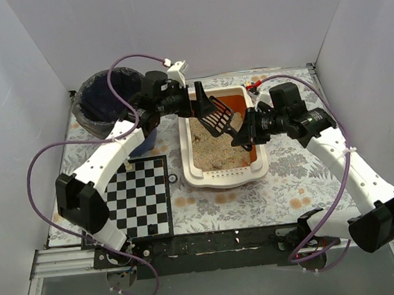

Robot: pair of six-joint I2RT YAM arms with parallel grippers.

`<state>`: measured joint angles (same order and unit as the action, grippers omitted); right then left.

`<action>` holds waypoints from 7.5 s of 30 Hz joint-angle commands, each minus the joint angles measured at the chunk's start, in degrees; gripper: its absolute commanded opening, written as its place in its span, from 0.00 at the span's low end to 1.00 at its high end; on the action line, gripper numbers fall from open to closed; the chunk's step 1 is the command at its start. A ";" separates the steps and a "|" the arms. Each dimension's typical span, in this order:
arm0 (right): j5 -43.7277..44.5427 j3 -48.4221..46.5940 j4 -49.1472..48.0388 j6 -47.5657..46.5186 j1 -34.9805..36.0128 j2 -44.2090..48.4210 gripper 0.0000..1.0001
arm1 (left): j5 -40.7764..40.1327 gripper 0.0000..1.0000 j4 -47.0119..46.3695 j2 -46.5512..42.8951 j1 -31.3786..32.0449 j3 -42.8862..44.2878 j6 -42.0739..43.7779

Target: Clean the litter box

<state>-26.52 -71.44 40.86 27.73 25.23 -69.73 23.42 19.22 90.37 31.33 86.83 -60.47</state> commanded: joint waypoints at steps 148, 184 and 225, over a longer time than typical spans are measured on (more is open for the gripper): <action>45.07 13.78 -14.31 35.64 9.40 -12.61 0.01 | -29.49 0.67 14.44 4.64 5.58 -9.31 -15.12; 49.99 33.29 -64.75 44.70 12.38 -27.21 0.01 | -26.14 0.40 11.63 6.31 5.58 -15.55 -16.08; 58.08 43.49 -85.77 50.58 12.30 -17.54 0.01 | -27.55 0.97 9.25 1.04 5.58 -14.93 -18.37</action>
<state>26.70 -30.74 -49.67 70.48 39.44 -87.81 -1.26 23.24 92.82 37.36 71.90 -79.55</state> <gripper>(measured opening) 0.209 0.897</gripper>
